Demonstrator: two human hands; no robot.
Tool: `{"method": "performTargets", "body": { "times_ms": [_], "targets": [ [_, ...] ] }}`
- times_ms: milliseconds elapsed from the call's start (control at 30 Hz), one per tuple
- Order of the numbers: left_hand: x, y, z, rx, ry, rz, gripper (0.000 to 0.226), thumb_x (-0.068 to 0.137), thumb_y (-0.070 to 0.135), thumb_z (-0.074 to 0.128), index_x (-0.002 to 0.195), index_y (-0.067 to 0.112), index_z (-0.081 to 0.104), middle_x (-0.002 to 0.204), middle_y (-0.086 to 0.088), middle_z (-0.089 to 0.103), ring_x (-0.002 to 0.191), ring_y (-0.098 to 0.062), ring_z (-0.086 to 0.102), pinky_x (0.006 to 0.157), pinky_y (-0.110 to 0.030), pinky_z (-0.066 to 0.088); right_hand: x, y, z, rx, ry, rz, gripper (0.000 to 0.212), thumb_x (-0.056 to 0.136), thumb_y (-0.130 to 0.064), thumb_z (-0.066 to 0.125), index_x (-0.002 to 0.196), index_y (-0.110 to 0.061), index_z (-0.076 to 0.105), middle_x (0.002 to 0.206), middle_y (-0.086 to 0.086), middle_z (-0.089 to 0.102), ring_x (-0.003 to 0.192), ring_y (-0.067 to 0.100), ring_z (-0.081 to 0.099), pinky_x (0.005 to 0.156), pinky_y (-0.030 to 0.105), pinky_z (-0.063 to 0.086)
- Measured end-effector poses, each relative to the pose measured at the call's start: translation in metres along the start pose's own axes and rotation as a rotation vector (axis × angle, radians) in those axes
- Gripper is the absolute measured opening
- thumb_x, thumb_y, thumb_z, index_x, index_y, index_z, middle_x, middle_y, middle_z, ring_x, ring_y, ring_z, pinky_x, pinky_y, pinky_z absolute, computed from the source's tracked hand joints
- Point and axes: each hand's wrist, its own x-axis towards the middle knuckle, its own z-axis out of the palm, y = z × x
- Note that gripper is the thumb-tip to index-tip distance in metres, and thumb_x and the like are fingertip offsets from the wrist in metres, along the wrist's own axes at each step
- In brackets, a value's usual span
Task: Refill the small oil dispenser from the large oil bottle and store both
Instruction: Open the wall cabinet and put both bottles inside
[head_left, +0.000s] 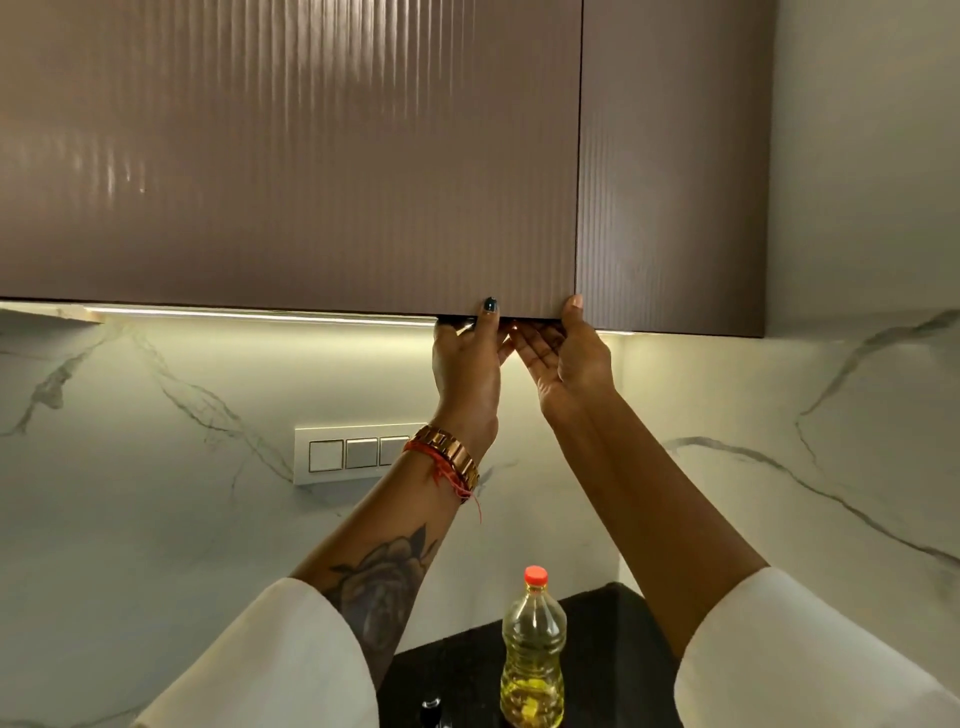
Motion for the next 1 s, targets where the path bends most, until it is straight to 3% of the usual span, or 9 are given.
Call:
{"method": "performTargets", "body": {
  "times_ms": [333,500,800,1000],
  "targets": [
    [-0.054,0.049,-0.001,-0.085,-0.114,-0.11,0.032,0.093,0.019,0.054,0.123,0.009,0.048,0.117,-0.012,0.064,0.099,-0.022,0.067,0.082,-0.028,0.055,-0.076,-0.034,0.009,-0.09,0.112,-0.09,0.023,0.094,-0.035,0.047,0.087,-0.015,0.054,0.089,0.006,0.066,0.077,0.02,0.068,0.087,0.038,0.052],
    [-0.078,0.074,-0.006,-0.126,-0.177,-0.139,0.033,0.094,0.019,0.053,0.125,0.008,0.048,0.113,-0.012,0.066,0.095,-0.019,0.068,0.083,-0.029,0.056,-0.114,-0.047,0.016,-0.164,0.142,-0.148,0.025,0.093,-0.035,0.048,0.105,-0.014,0.054,0.101,0.008,0.067,0.085,0.022,0.069,0.087,0.036,0.052],
    [-0.124,0.121,-0.025,-0.198,-0.319,-0.138,0.029,0.096,0.019,0.048,0.122,0.007,0.053,0.112,-0.014,0.067,0.101,-0.022,0.067,0.088,-0.032,0.054,-0.191,-0.065,0.033,-0.215,0.188,-0.217,0.031,0.092,-0.034,0.051,0.113,-0.011,0.053,0.107,0.011,0.068,0.091,0.023,0.069,0.092,0.039,0.052],
    [-0.151,0.158,-0.046,-0.256,-0.376,-0.157,0.032,0.097,0.017,0.043,0.126,0.003,0.05,0.115,-0.016,0.065,0.104,-0.024,0.065,0.088,-0.03,0.054,-0.238,-0.066,0.052,-0.322,0.215,-0.296,0.016,0.091,-0.039,0.052,0.089,-0.023,0.051,0.105,0.01,0.067,0.095,0.023,0.067,0.095,0.04,0.051]
  ]
}}
